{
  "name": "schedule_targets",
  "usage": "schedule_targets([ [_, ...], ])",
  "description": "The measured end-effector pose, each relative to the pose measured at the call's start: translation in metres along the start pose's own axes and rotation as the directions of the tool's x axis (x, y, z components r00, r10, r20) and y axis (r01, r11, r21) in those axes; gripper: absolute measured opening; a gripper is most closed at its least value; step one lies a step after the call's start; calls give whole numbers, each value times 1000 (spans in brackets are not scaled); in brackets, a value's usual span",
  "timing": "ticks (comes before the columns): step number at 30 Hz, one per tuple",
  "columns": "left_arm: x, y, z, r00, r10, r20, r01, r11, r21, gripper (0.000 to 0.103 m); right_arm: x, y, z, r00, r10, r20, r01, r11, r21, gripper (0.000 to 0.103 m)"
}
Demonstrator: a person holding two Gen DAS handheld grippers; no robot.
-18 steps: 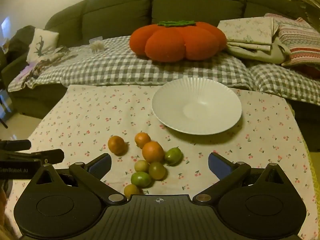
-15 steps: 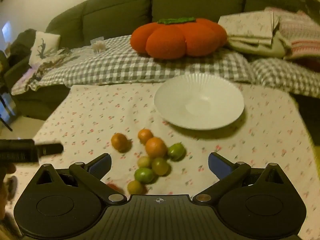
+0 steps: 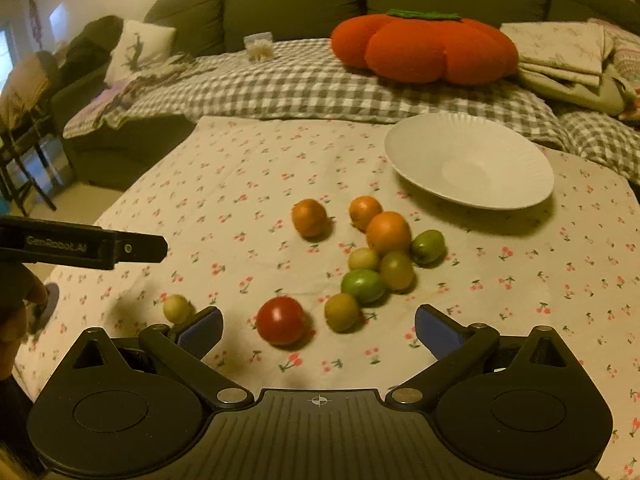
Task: Organize fruits
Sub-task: 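Move left tool to pale yellow fruit while right tool moves to red tomato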
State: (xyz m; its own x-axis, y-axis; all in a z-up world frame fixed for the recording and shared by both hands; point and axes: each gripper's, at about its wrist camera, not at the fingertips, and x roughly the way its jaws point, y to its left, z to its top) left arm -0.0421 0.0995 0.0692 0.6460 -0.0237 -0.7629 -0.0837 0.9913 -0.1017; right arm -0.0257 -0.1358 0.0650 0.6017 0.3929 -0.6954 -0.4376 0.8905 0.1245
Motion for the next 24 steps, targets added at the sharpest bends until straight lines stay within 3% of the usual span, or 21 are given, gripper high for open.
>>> schedule_targets([
  [5, 3, -7, -10, 1000, 8, 2, -8, 999, 52, 99, 5, 7, -6, 999, -32, 33, 33, 999, -28, 101],
  [8, 7, -10, -14, 1000, -7, -13, 8, 997, 73, 89, 5, 7, -5, 999, -13, 46, 14, 1000, -11, 101],
  [17, 13, -17, -19, 999, -30, -15, 32, 995, 96, 84, 8, 8, -9, 998, -41, 57, 40, 999, 18, 97],
  [24, 22, -22, -24, 997, -59, -45, 64, 992, 107, 65, 12, 8, -11, 998, -37, 43, 36, 999, 20, 91],
])
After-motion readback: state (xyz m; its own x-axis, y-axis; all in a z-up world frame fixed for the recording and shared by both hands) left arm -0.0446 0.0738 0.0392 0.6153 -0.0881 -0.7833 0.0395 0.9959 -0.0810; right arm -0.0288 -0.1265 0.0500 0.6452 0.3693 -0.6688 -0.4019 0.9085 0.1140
